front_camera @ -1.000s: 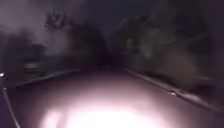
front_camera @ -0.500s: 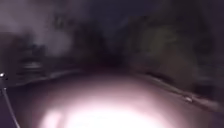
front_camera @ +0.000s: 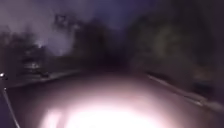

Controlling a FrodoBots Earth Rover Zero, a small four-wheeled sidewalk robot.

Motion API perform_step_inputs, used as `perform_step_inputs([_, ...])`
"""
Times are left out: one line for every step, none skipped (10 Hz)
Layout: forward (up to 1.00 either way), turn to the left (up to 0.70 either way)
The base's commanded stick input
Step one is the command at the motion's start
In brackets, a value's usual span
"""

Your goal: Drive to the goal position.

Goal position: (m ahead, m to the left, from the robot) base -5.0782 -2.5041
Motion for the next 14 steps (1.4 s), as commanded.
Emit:
perform_step_inputs([0.50, 0.01])
perform_step_inputs([0.50, 0.01])
perform_step_inputs([0.50, 0.00])
perform_step_inputs([0.50, 0.00])
perform_step_inputs([0.50, 0.00])
perform_step_inputs([0.50, 0.00])
perform_step_inputs([0.50, 0.00])
perform_step_inputs([0.50, 0.00])
perform_step_inputs([0.50, 0.00])
perform_step_inputs([0.50, 0.00])
perform_step_inputs([0.50, 0.00])
perform_step_inputs([0.50, 0.00])
perform_step_inputs([0.50, 0.00])
perform_step_inputs([0.50, 0.00])
